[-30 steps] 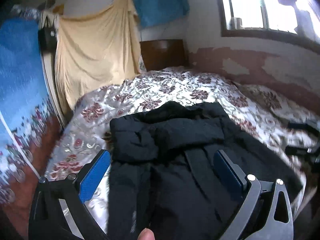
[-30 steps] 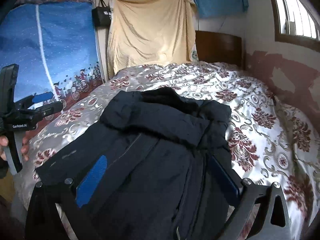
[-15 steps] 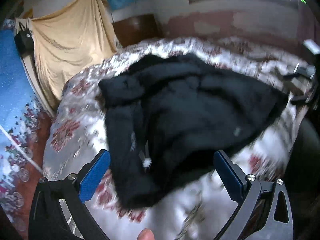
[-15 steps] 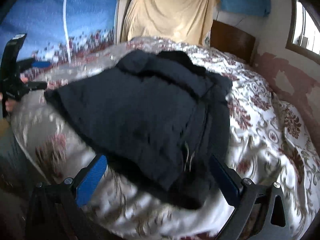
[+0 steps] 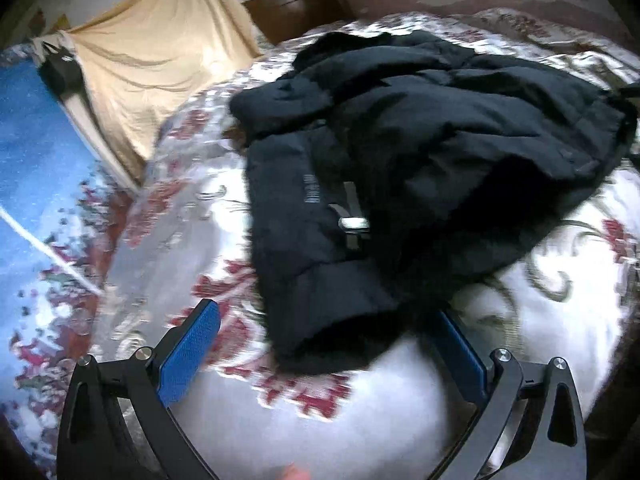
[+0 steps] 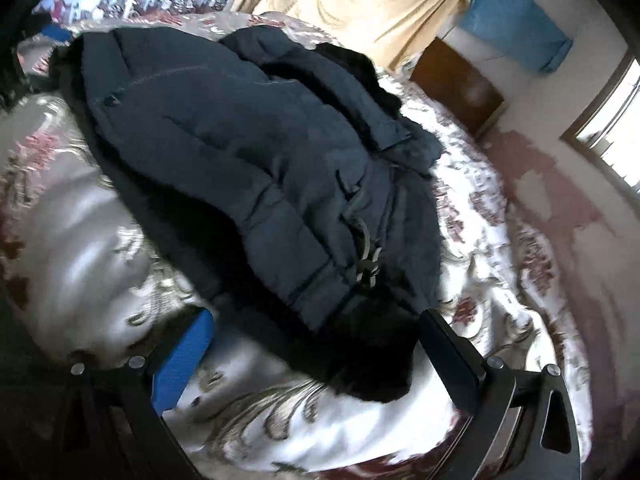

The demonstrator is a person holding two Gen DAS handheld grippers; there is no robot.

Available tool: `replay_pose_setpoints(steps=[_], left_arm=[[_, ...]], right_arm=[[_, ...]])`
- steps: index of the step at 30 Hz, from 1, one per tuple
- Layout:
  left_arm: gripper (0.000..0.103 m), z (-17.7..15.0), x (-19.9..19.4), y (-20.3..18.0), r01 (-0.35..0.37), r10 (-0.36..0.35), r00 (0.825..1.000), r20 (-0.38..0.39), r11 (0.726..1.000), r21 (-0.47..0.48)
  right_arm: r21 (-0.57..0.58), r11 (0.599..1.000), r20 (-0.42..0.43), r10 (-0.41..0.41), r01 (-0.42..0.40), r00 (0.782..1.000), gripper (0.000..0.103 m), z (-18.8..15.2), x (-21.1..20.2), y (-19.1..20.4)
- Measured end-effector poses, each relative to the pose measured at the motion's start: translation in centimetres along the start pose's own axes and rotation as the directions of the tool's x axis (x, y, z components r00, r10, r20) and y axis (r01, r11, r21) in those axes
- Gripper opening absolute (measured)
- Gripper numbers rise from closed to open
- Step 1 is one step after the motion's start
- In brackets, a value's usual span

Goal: Fold large clothes

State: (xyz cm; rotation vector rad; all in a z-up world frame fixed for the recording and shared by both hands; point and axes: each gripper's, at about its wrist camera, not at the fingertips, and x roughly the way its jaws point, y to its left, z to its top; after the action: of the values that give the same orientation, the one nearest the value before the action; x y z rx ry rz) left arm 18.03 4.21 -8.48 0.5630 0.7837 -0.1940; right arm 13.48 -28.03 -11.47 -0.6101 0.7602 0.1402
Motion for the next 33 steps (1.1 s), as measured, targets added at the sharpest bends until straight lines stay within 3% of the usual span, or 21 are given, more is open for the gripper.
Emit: replay_pose_setpoints(steps=[4, 8, 11, 12, 14, 17, 19, 20, 21, 22, 24, 28, 33], left_arm=[[0.101, 0.0, 0.3, 0.2, -0.109, 0.109, 0.994, 0.008, 0.994, 0.014], [0.101, -0.4, 0.2, -0.1, -0.155, 0.153, 0.987, 0.045, 0.987, 0.047], [0.101, -0.7, -0.1, -0.4, -0.185, 0.179, 0.98, 0.083, 0.98, 0.069], [0.099, -0.7, -0.1, -0.3, -0.191, 0.184, 0.979, 0.091, 0.979, 0.07], [0.093, -0.7, -0.1, -0.2, -0.192, 0.184, 0.977, 0.108, 0.979, 0.071], [0.078, -0.7, -0.6, -0.7, -0.203, 0.188, 0.972, 0.143, 0.974, 0.101], [0.052, -0.8, -0.7, -1.3, -0.206, 0.182, 0.97, 0.161, 0.968, 0.144], [0.042, -0.8, -0.8, -1.7, -0.196, 0.168, 0.972, 0.167, 0.966, 0.166], [0.024, -0.9, -0.8, -2.2, -0.182, 0.15, 0.974, 0.169, 0.964, 0.192], [0.018, -1.0, -0.9, -2.8, -0.187, 0.15, 0.973, 0.175, 0.958, 0.218], [0.005, -1.2, -1.1, -3.5, -0.206, 0.163, 0.968, 0.192, 0.95, 0.234], [0.003, -1.3, -2.4, -2.6, -0.164, 0.134, 0.969, 0.207, 0.977, 0.138], [0.002, -1.8, -5.3, -2.5, -0.133, 0.11, 0.966, 0.232, 0.987, 0.087]], right_arm=[[-0.025, 0.996, 0.025, -0.087, 0.088, 0.996, 0.103, -0.2, 0.3, 0.0], [-0.104, 0.977, 0.076, -0.177, 0.184, 0.981, 0.103, -0.6, 0.0, 0.7], [-0.13, 0.969, 0.095, -0.2, 0.212, 0.975, 0.102, -0.8, -0.3, 1.0], [-0.129, 0.969, 0.098, -0.199, 0.21, 0.975, 0.098, -0.8, -0.3, 0.8], [-0.121, 0.973, 0.092, -0.187, 0.197, 0.978, 0.088, -0.8, -0.2, 0.6], [-0.114, 0.977, 0.086, -0.172, 0.181, 0.981, 0.063, -0.7, 0.0, 0.6], [-0.131, 0.977, 0.076, -0.157, 0.166, 0.985, 0.04, -0.7, 0.2, 0.9], [-0.134, 0.977, 0.076, -0.154, 0.164, 0.985, 0.037, -0.7, 0.2, 1.1], [-0.139, 0.979, 0.082, -0.142, 0.152, 0.987, 0.028, -0.7, 0.2, 1.3], [-0.143, 0.981, 0.085, -0.119, 0.13, 0.989, 0.013, -0.7, 0.1, 1.5], [-0.148, 0.98, 0.091, -0.12, 0.132, 0.989, 0.009, -0.8, -0.3, 1.9], [-0.057, 0.994, 0.118, -0.087, 0.094, 0.989, 0.006, -0.9, -1.8, 0.8], [-0.027, 0.996, 0.142, -0.081, 0.086, 0.987, 0.005, -1.4, -4.4, 0.5]])
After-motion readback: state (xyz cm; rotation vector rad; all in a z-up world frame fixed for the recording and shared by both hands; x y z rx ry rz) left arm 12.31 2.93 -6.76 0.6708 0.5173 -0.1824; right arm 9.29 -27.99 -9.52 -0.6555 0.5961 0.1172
